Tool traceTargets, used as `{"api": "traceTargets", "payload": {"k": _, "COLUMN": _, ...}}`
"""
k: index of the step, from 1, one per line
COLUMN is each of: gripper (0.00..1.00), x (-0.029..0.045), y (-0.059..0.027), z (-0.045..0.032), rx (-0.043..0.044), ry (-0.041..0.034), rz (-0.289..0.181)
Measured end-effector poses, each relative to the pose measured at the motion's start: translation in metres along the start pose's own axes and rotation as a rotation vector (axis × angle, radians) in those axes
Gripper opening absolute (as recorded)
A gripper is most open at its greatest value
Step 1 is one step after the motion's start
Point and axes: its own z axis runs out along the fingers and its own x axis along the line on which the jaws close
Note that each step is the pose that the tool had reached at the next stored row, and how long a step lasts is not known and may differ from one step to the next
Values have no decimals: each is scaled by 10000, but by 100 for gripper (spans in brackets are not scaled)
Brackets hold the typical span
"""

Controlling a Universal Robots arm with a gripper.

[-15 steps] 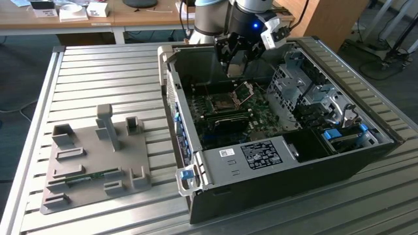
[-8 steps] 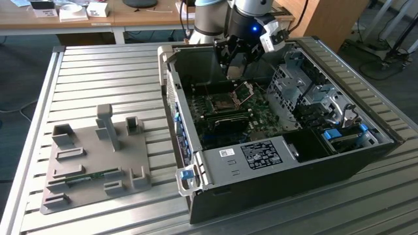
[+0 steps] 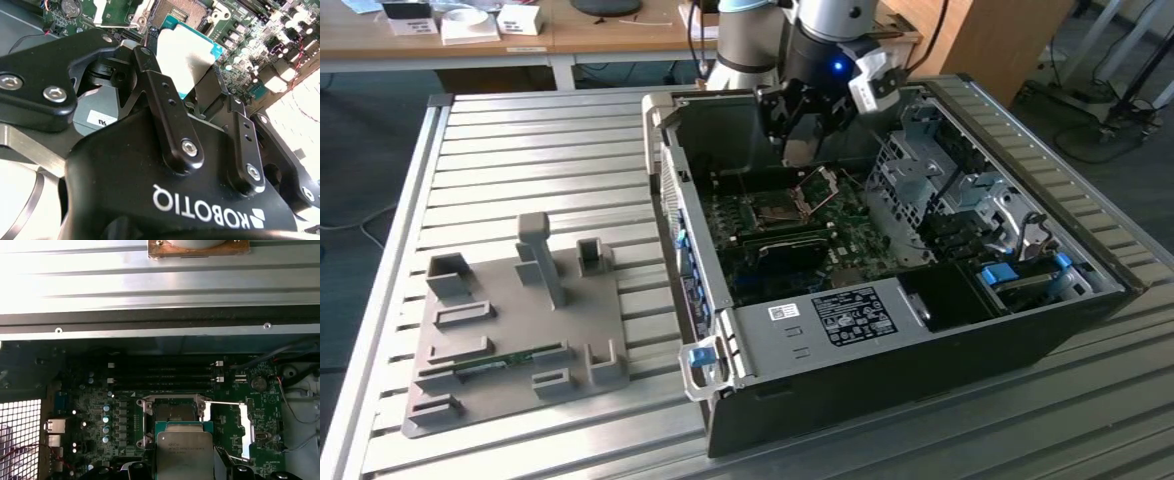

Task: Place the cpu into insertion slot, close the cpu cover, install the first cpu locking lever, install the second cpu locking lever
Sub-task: 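Place the cpu into insertion slot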

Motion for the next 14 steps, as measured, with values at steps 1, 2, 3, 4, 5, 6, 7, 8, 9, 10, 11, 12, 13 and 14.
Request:
{"api": "traceTargets", "payload": {"k": 1, "gripper": 54, "x": 2, "y": -1, "z": 12, "rx": -1, "ry": -8, "rz": -1}}
{"api": "traceTargets", "payload": {"k": 2, "gripper": 54, "x": 3, "y": -3, "z": 25, "rx": -1, "ry": -16, "rz": -2}}
{"api": "traceTargets", "payload": {"k": 3, "gripper": 54, "x": 5, "y": -4, "z": 37, "rx": -2, "ry": -23, "rz": -3}}
{"api": "traceTargets", "payload": {"k": 4, "gripper": 54, "x": 6, "y": -5, "z": 50, "rx": -2, "ry": -29, "rz": -4}}
{"api": "traceTargets", "payload": {"k": 5, "gripper": 54, "x": 7, "y": -6, "z": 65, "rx": -2, "ry": -35, "rz": -4}}
{"api": "traceTargets", "payload": {"k": 6, "gripper": 54, "x": 8, "y": -8, "z": 78, "rx": -2, "ry": -41, "rz": -5}}
{"api": "traceTargets", "payload": {"k": 7, "gripper": 54, "x": 9, "y": -9, "z": 91, "rx": -3, "ry": -46, "rz": -5}}
{"api": "traceTargets", "payload": {"k": 8, "gripper": 54, "x": 10, "y": -10, "z": 98, "rx": -3, "ry": -49, "rz": -6}}
{"api": "traceTargets", "payload": {"k": 9, "gripper": 54, "x": 11, "y": -10, "z": 101, "rx": -1, "ry": -49, "rz": -5}}
{"api": "traceTargets", "payload": {"k": 10, "gripper": 54, "x": 11, "y": -10, "z": 101, "rx": 0, "ry": -49, "rz": -6}}
{"api": "traceTargets", "payload": {"k": 11, "gripper": 54, "x": 11, "y": -10, "z": 102, "rx": 1, "ry": -48, "rz": -6}}
{"api": "traceTargets", "payload": {"k": 12, "gripper": 54, "x": 12, "y": -10, "z": 104, "rx": -1, "ry": -49, "rz": -5}}
{"api": "traceTargets", "payload": {"k": 13, "gripper": 54, "x": 15, "y": -11, "z": 106, "rx": -2, "ry": -51, "rz": -4}}
{"api": "traceTargets", "payload": {"k": 14, "gripper": 54, "x": 21, "y": -11, "z": 107, "rx": -2, "ry": -52, "rz": -5}}
